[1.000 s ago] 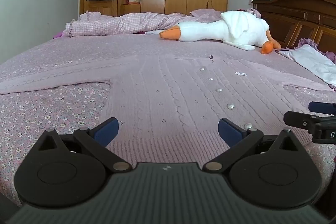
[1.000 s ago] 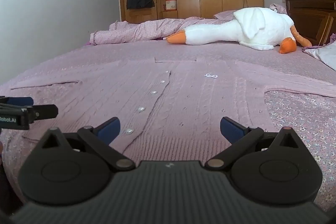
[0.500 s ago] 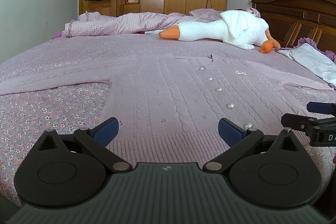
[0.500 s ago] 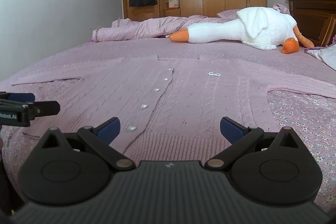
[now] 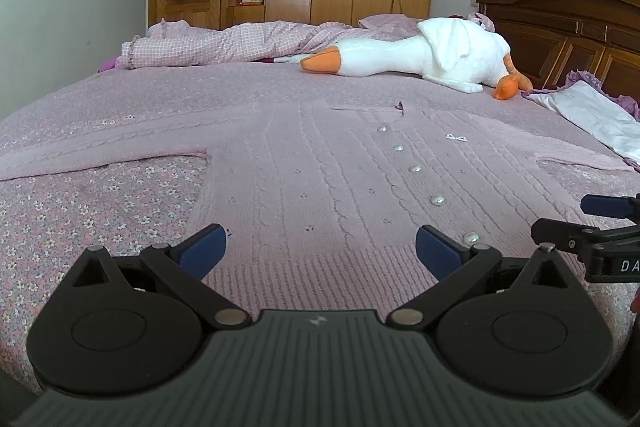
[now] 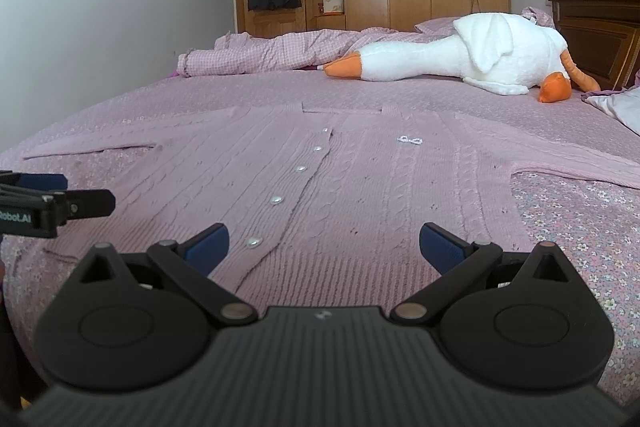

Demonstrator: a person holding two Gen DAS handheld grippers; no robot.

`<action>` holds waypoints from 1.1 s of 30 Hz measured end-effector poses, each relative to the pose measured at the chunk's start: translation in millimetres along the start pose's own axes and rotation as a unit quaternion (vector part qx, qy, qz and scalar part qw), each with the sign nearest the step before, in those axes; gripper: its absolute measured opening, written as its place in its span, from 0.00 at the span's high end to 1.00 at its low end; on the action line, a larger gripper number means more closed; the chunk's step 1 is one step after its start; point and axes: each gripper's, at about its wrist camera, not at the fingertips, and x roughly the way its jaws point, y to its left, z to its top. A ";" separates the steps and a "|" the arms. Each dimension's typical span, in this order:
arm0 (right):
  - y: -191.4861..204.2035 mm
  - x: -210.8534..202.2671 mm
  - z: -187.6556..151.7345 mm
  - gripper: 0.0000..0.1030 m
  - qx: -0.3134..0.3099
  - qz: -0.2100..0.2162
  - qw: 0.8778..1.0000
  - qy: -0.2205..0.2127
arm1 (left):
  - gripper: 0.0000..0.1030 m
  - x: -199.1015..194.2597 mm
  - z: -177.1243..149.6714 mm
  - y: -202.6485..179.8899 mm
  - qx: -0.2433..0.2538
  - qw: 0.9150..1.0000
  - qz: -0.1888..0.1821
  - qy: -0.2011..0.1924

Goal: Fold small clothes

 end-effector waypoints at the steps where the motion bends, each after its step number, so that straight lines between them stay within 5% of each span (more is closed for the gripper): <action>1: 0.2 0.0 0.2 0.00 0.000 0.000 1.000 0.000 | 0.00 -0.1 0.0 -0.1 0.000 1.000 0.000 0.000; 33: 7.0 2.2 -1.8 0.00 -0.020 -0.002 1.000 0.013 | 0.00 -4.6 0.9 -1.3 -0.002 1.000 -0.009 0.001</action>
